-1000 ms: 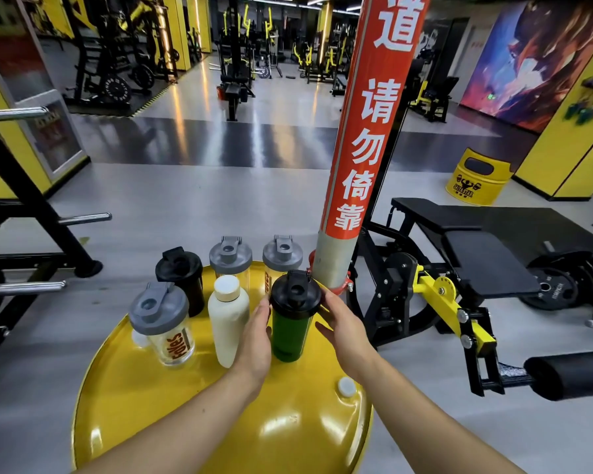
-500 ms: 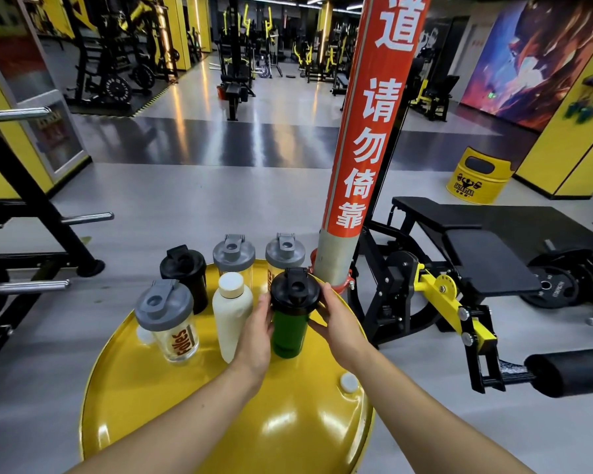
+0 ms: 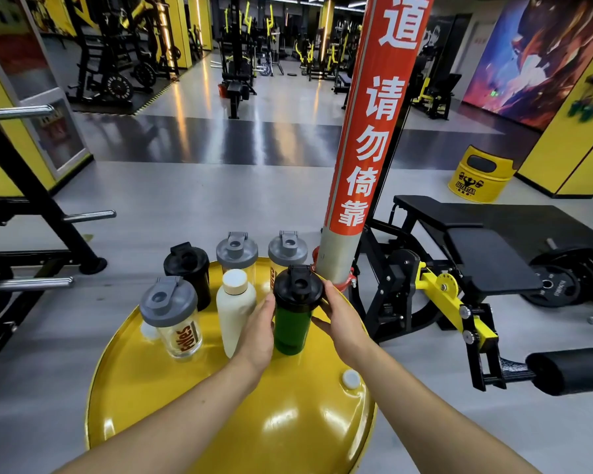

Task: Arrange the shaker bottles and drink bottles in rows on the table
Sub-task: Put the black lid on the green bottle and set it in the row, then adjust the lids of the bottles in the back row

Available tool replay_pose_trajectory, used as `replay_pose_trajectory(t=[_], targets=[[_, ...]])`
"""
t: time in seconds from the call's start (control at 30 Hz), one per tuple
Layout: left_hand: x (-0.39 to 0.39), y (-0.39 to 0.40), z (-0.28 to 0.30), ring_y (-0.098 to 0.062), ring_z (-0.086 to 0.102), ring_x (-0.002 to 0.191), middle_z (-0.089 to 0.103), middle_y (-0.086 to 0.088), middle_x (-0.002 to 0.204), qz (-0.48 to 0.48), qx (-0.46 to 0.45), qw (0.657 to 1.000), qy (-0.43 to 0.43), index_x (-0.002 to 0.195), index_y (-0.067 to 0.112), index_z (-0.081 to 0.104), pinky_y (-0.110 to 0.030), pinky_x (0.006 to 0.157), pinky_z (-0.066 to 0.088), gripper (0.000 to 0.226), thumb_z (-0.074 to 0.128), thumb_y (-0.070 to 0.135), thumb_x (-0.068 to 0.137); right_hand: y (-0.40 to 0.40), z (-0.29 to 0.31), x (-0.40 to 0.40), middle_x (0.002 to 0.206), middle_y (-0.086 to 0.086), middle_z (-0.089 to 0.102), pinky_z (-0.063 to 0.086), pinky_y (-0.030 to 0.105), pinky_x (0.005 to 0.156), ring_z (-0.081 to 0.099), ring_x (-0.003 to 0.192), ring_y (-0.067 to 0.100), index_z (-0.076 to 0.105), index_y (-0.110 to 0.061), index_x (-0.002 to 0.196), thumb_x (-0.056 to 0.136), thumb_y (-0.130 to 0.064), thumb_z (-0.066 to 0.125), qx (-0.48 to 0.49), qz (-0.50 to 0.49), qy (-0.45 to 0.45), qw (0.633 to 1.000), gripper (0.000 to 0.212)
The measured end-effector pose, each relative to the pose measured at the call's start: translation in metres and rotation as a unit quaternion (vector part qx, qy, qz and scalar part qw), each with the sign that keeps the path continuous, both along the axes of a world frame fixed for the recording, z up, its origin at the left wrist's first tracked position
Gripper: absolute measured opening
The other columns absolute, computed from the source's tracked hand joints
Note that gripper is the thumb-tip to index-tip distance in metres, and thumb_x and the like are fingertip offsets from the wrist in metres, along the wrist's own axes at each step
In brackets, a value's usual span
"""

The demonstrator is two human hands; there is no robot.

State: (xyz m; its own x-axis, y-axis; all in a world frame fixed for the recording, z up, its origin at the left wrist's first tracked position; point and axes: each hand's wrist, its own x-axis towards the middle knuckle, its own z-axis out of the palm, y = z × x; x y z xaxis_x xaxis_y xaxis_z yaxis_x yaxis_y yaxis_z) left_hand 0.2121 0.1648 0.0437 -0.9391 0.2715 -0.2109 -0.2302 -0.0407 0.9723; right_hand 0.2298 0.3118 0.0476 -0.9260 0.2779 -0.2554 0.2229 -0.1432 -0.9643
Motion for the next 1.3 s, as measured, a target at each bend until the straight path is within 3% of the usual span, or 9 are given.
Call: replay_pose_trajectory(t=[0.07,0.13,0.27,0.37,0.77,0.97,1.13,1.23,1.3], targets=[[0.001,-0.006,-0.003,-0.013,0.039,0.14,0.045,0.014,0.146,0.002,-0.045,0.999,-0.003,0.143,0.036,0.044,-0.04,0.12,0.029,0.041,0.04,0.043,0.103,0.002,0.002,-0.001,0.153,-0.005,0.047,0.034,0.047,0.118,0.038,0.144,0.016,0.043,-0.028,0.149,0.106,-0.047,0.034,0.019,-0.012,-0.008,1.0,0.048],[0.003,-0.014,0.0,-0.011,0.042,0.133,0.045,0.015,0.138,-0.006,-0.101,0.995,-0.007,0.147,0.027,0.044,-0.037,0.116,0.033,0.045,0.047,0.035,0.103,0.006,0.005,-0.003,0.156,-0.007,0.042,0.029,0.044,0.121,0.035,0.146,0.014,0.036,-0.028,0.154,0.104,-0.053,0.034,0.051,-0.023,-0.01,0.998,0.056],[0.004,-0.035,0.009,-0.017,0.066,0.107,0.071,0.003,0.113,-0.031,-0.176,0.984,0.013,0.113,0.025,0.066,-0.042,0.099,0.052,0.021,0.051,0.023,0.1,0.01,0.029,-0.007,0.137,-0.01,0.05,0.033,0.032,0.108,0.043,0.13,0.011,0.042,-0.026,0.149,0.104,-0.053,0.033,0.114,-0.045,0.021,0.992,0.053],[-0.004,-0.048,0.026,-0.018,0.072,0.087,0.076,-0.003,0.093,-0.036,-0.206,0.977,0.05,0.098,0.019,0.071,-0.036,0.081,0.056,0.02,0.051,0.018,0.1,0.006,0.054,-0.019,0.147,-0.007,0.05,0.033,0.037,0.114,0.043,0.135,0.014,0.047,-0.023,0.147,0.106,-0.046,0.036,0.173,-0.035,0.063,0.982,0.048],[-0.053,-0.118,0.076,-0.018,0.063,0.066,0.073,-0.008,0.08,0.073,-0.145,0.981,0.11,0.093,0.018,0.07,-0.032,0.062,0.051,0.016,0.055,0.016,0.098,-0.077,0.096,-0.056,0.114,-0.002,0.07,0.053,0.035,0.098,0.064,0.109,0.013,0.06,-0.021,0.128,0.099,-0.02,0.059,0.318,0.101,0.122,0.935,0.029],[-0.083,-0.18,0.053,-0.017,0.059,0.066,0.066,-0.007,0.076,0.175,-0.138,0.971,0.087,0.082,0.019,0.064,-0.027,0.06,0.046,0.025,0.05,0.005,0.096,-0.121,0.081,-0.063,0.13,-0.001,0.066,0.046,0.035,0.105,0.059,0.123,0.018,0.058,-0.02,0.134,0.094,-0.029,0.064,0.505,0.201,0.123,0.831,0.042],[-0.103,-0.215,0.018,-0.025,0.058,0.082,0.066,-0.008,0.087,0.154,-0.151,0.977,0.006,0.094,0.013,0.067,-0.031,0.063,0.043,0.019,0.049,0.013,0.098,-0.155,0.058,-0.069,0.143,0.004,0.057,0.003,0.056,0.123,0.031,0.147,0.027,0.049,-0.023,0.142,0.089,-0.053,0.061,0.711,0.249,0.096,0.651,0.062],[-0.11,-0.222,-0.001,-0.025,0.059,0.091,0.067,-0.006,0.093,0.12,-0.158,0.979,-0.032,0.106,0.012,0.067,-0.035,0.075,0.044,0.02,0.05,0.019,0.098,-0.176,0.046,-0.074,0.142,0.006,0.058,-0.011,0.062,0.118,0.022,0.152,0.029,0.05,-0.016,0.14,0.09,-0.061,0.053,0.771,0.264,0.065,0.576,0.067],[-0.112,-0.222,-0.01,-0.024,0.06,0.094,0.066,-0.001,0.093,0.097,-0.144,0.983,-0.057,0.099,0.015,0.067,-0.038,0.082,0.045,0.019,0.049,0.023,0.1,-0.189,0.039,-0.078,0.141,0.005,0.059,-0.015,0.063,0.115,0.019,0.153,0.03,0.051,-0.015,0.14,0.089,-0.066,0.05,0.787,0.263,0.044,0.556,0.071]])
